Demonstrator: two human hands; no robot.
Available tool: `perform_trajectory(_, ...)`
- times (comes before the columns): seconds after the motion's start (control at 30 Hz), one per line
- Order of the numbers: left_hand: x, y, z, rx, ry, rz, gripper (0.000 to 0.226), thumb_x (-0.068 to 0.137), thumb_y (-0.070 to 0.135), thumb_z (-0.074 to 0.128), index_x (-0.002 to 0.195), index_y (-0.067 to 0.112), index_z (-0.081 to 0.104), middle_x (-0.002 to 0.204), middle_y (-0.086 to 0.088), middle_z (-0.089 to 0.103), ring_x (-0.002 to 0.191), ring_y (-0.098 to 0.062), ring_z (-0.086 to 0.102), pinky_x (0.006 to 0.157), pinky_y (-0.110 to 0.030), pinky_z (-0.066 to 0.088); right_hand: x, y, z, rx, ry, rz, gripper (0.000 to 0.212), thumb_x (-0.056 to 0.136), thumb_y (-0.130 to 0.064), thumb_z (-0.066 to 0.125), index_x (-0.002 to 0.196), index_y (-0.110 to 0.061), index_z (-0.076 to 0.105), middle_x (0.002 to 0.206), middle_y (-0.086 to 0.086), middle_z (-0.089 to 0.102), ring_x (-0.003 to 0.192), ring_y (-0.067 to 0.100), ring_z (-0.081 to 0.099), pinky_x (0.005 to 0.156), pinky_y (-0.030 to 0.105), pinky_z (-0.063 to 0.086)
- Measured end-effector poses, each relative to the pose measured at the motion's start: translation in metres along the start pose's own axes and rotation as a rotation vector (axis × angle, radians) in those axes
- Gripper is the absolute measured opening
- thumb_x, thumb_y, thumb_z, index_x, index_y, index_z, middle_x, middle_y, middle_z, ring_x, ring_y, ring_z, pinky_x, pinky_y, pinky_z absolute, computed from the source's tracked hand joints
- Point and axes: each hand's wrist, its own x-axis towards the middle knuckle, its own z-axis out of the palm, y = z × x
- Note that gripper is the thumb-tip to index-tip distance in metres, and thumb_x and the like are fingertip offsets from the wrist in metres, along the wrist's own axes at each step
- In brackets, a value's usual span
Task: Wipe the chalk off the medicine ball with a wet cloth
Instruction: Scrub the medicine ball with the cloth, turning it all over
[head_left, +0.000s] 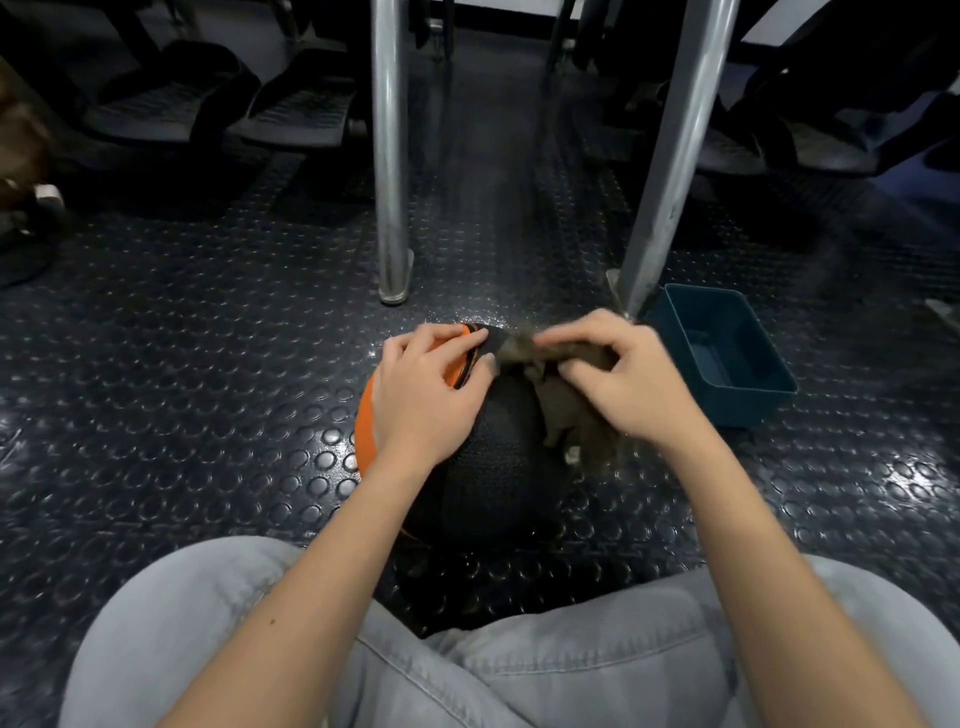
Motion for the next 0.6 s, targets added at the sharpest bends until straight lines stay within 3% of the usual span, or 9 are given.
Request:
perform_trajectory(0.1, 0.001, 0.000, -0.001, 0.002, -0.022, 0.022, 0.025, 0.089, 0.045, 0.058, 0.113, 0.043, 0.066, 0.118, 0.027, 0.054, 0.111, -0.001, 0.034, 0.093, -0.024, 0.028, 0.000, 0.021, 0.003, -0.287, -0.073, 0.153, 0.039, 0.080, 0.005, 0.054, 0.095, -0.027, 0.072, 0.096, -0.003, 0.060, 0.098, 0.017, 0.057, 0.089, 0.034, 0.047)
perform_trajectory(0.17, 0.001, 0.000, -0.001, 0.009, -0.040, 0.048, 0.025, 0.089, 0.045, 0.058, 0.113, 0.043, 0.066, 0.119, 0.027, 0.054, 0.113, -0.002, 0.035, 0.093, -0.024, 0.029, -0.004, 0.028, -0.004, -0.500, -0.021, 0.255, 0.037, 0.083, 0.001, 0.052, 0.096, -0.028, 0.071, 0.099, -0.003, 0.056, 0.103, 0.021, 0.053, 0.087, 0.036, 0.046)
perform_trajectory(0.23, 0.003, -0.002, 0.000, 0.013, -0.046, 0.085, 0.025, 0.089, 0.045, 0.058, 0.113, 0.043, 0.066, 0.119, 0.026, 0.055, 0.113, -0.003, 0.036, 0.092, -0.024, 0.031, -0.004, 0.019, -0.011, -0.254, 0.102, 0.197, 0.042, 0.080, 0.006, 0.056, 0.091, -0.033, 0.069, 0.093, -0.006, 0.059, 0.098, 0.014, 0.057, 0.085, 0.025, 0.045)
perform_trajectory(0.3, 0.005, -0.004, 0.001, 0.011, -0.050, 0.131, 0.026, 0.088, 0.048, 0.057, 0.111, 0.041, 0.067, 0.118, 0.024, 0.057, 0.111, -0.004, 0.039, 0.090, -0.020, 0.031, -0.003, -0.001, -0.014, 0.053, 0.065, 0.087, 0.046, 0.076, 0.011, 0.059, 0.089, -0.032, 0.068, 0.090, -0.009, 0.064, 0.089, 0.004, 0.060, 0.082, 0.016, 0.045)
perform_trajectory(0.37, 0.009, -0.007, 0.002, -0.004, -0.041, 0.216, 0.032, 0.083, 0.049, 0.054, 0.108, 0.038, 0.070, 0.115, 0.022, 0.062, 0.106, -0.004, 0.044, 0.087, -0.008, 0.027, -0.002, -0.010, -0.010, 0.069, -0.103, 0.051, 0.048, 0.074, 0.013, 0.060, 0.087, -0.033, 0.069, 0.088, -0.009, 0.064, 0.086, 0.004, 0.060, 0.082, 0.018, 0.045)
perform_trajectory(0.43, 0.013, -0.009, 0.001, -0.044, -0.074, 0.279, 0.038, 0.081, 0.052, 0.050, 0.107, 0.036, 0.071, 0.112, 0.024, 0.063, 0.104, 0.000, 0.046, 0.088, 0.000, 0.024, -0.003, 0.001, -0.005, -0.114, -0.152, 0.100, 0.048, 0.075, 0.009, 0.058, 0.082, -0.038, 0.069, 0.087, -0.008, 0.059, 0.087, 0.011, 0.058, 0.083, 0.024, 0.043)
perform_trajectory(0.53, 0.026, -0.012, -0.004, -0.063, -0.114, 0.380, 0.041, 0.080, 0.046, 0.049, 0.109, 0.027, 0.071, 0.107, 0.015, 0.068, 0.101, -0.005, 0.054, 0.091, -0.017, 0.039, -0.007, 0.015, -0.012, -0.420, -0.064, 0.185, 0.038, 0.080, 0.002, 0.056, 0.092, -0.030, 0.072, 0.093, -0.004, 0.056, 0.095, 0.017, 0.055, 0.084, 0.032, 0.045)
perform_trajectory(0.6, 0.034, -0.016, -0.005, -0.004, 0.022, 0.447, 0.033, 0.081, 0.036, 0.054, 0.101, 0.019, 0.074, 0.093, 0.003, 0.069, 0.089, -0.011, 0.054, 0.081, -0.027, 0.045, -0.006, 0.013, -0.020, -0.313, 0.041, 0.184, 0.038, 0.078, 0.004, 0.058, 0.093, -0.028, 0.072, 0.090, -0.005, 0.058, 0.089, 0.010, 0.055, 0.080, 0.021, 0.044)
